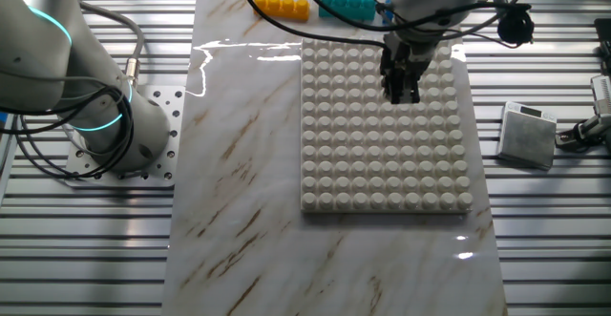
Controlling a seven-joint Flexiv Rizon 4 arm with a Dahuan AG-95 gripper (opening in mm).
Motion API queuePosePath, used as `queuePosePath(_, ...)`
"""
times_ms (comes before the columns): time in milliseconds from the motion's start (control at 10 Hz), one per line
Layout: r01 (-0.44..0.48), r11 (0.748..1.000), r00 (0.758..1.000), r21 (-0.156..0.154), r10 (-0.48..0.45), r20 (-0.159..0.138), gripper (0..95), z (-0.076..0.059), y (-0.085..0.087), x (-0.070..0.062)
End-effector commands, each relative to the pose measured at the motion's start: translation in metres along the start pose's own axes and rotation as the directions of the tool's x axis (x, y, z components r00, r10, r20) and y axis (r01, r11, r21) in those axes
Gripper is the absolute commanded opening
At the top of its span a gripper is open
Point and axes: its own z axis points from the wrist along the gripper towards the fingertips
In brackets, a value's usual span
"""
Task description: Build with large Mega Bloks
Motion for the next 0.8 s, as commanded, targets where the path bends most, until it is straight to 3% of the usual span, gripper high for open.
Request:
queuePosePath(100, -0.007, 1.0, 1.0, 0.0, 0.007, 0.0, 0.0, -0.0001, 0.0, 0.0004)
queuePosePath(800, 0.028, 1.0, 1.0, 0.001, -0.028, -0.001, 0.0, -0.0001, 0.0, 0.0005)
